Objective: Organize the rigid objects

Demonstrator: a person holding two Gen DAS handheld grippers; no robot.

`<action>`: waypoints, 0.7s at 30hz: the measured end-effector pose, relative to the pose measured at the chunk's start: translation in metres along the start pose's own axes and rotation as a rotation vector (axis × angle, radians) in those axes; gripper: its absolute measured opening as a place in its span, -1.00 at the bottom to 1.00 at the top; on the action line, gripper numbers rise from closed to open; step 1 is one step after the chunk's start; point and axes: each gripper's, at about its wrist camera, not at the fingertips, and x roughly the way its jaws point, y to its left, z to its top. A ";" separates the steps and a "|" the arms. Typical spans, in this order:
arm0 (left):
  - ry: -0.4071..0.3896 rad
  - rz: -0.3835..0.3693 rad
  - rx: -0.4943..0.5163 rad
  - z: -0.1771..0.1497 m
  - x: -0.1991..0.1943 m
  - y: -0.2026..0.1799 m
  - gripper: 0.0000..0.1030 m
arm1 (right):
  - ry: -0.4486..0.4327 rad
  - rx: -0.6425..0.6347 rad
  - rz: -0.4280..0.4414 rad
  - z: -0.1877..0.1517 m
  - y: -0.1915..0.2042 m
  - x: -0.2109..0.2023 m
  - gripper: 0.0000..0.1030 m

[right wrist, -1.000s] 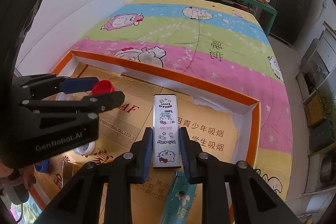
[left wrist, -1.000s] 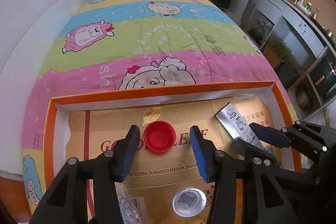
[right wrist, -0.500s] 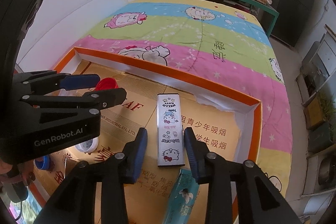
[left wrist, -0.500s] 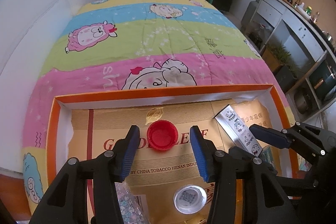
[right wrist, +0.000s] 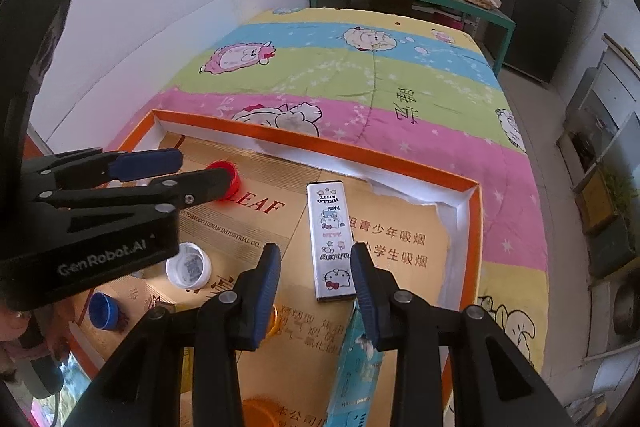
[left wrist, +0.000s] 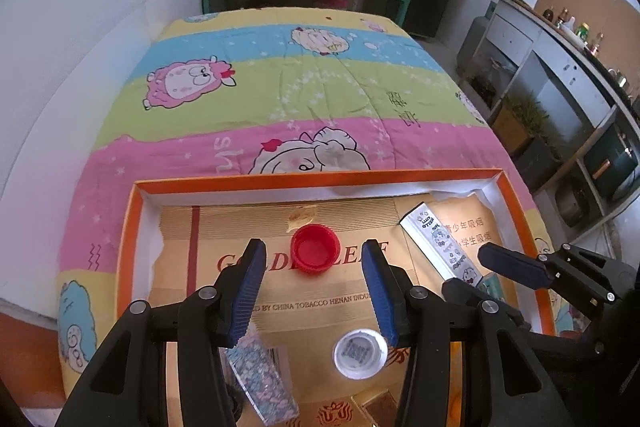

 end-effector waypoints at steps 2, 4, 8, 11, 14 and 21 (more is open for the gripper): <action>-0.007 0.000 -0.004 -0.002 -0.005 0.002 0.00 | -0.007 0.012 -0.005 -0.001 0.000 -0.003 -0.30; -0.013 -0.001 -0.006 -0.005 -0.011 0.002 0.00 | -0.015 0.023 -0.006 -0.003 0.000 -0.009 -0.30; -0.024 0.003 0.000 -0.009 -0.021 0.001 0.00 | -0.029 0.036 -0.006 -0.007 0.001 -0.019 -0.30; -0.036 -0.002 -0.001 -0.013 -0.031 -0.001 0.00 | -0.036 0.036 -0.004 -0.010 0.005 -0.027 -0.30; -0.049 -0.006 -0.006 -0.018 -0.041 -0.002 0.00 | -0.045 0.036 -0.002 -0.014 0.010 -0.035 -0.30; -0.077 -0.005 -0.010 -0.032 -0.067 -0.005 0.00 | -0.076 0.042 -0.005 -0.024 0.020 -0.057 -0.30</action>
